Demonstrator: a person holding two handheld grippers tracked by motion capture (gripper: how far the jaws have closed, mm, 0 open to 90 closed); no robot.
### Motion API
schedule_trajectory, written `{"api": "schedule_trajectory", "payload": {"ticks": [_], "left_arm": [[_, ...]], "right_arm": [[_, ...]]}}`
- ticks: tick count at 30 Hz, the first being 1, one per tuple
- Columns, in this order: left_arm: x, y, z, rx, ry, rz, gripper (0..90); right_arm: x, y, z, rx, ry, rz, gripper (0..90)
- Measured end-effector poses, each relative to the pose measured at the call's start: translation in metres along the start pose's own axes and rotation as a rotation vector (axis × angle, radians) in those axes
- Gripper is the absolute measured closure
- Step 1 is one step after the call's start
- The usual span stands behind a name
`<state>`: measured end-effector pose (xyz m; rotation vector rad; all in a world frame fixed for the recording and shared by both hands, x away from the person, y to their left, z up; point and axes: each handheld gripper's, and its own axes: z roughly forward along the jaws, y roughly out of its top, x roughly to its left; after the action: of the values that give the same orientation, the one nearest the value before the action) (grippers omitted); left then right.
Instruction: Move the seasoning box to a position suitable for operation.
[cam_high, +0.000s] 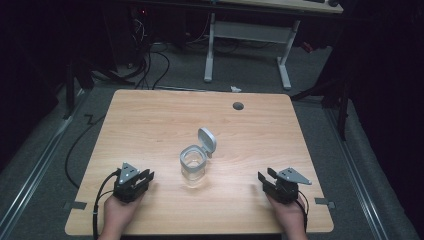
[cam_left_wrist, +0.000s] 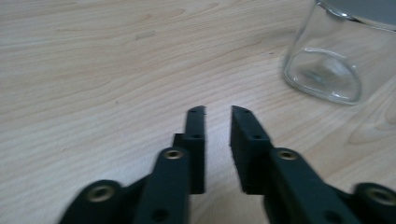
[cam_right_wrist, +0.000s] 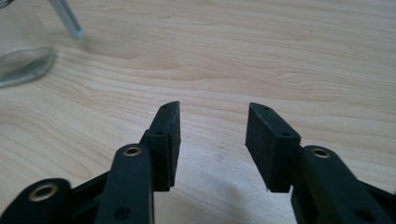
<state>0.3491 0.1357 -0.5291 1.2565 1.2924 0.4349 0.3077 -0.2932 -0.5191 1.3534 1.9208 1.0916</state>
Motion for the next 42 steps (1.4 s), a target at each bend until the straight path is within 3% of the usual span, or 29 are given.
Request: {"api": "schedule_trajectory", "payload": {"ticks": [4,9,17,26,42], "left_arm": [[-0.01,0.004,0.02,-0.041,-0.001,-0.004,89.4],[-0.029,0.004,0.047,-0.039,-0.004,0.011,90.0],[-0.049,0.005,0.063,-0.047,-0.055,-0.006,89.9],[-0.06,0.0,0.062,-0.031,-0.096,0.006,89.5],[-0.076,-0.009,0.043,-0.012,-0.135,0.015,88.5]], "right_arm": [[0.003,0.0,0.002,0.007,0.014,-0.014,57.2],[0.003,-0.001,0.002,0.002,0.024,-0.014,57.2],[0.0,-0.002,0.001,0.004,0.03,-0.001,57.1],[0.002,-0.003,0.003,0.009,0.036,-0.014,57.0],[0.003,-0.003,0.004,0.01,0.038,-0.01,57.1]]}}
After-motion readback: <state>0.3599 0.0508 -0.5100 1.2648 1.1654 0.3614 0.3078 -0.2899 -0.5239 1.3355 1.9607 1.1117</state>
